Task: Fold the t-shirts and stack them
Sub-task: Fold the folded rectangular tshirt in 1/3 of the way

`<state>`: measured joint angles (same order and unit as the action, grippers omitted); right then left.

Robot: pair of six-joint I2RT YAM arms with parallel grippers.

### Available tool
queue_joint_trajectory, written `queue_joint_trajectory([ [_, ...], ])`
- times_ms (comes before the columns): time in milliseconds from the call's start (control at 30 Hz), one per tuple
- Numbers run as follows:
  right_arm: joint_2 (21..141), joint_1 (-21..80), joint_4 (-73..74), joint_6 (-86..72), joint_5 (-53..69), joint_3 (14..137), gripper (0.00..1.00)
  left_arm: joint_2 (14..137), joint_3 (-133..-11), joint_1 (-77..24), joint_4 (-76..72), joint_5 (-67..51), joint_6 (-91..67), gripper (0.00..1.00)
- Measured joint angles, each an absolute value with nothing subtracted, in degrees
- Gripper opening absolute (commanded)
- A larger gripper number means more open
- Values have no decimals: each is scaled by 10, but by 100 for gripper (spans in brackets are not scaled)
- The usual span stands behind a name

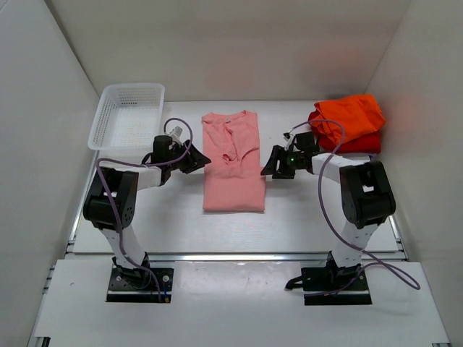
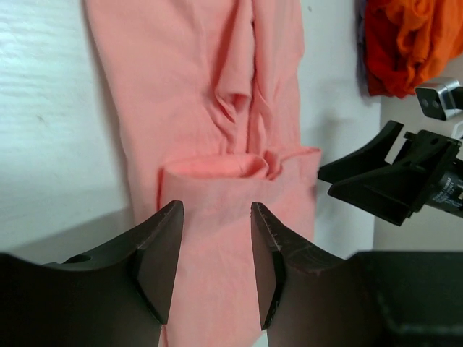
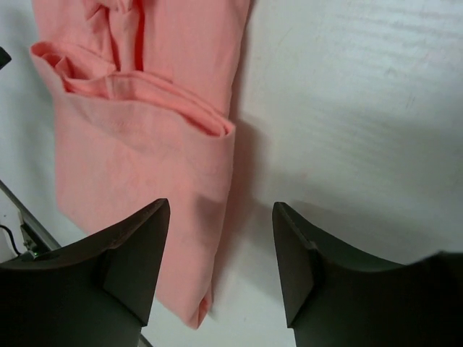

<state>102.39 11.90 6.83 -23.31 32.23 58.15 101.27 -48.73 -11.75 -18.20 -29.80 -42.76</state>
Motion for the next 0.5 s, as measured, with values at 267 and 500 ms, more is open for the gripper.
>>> queue_joint_trajectory([
  [267, 1097, 119, 70, -217, 334, 635, 29, 1086, -542, -132, -158, -257, -397, 48],
  [500, 1110, 117, 79, -206, 356, 654, 0, 1113, -556, -137, -145, -257, -391, 1],
])
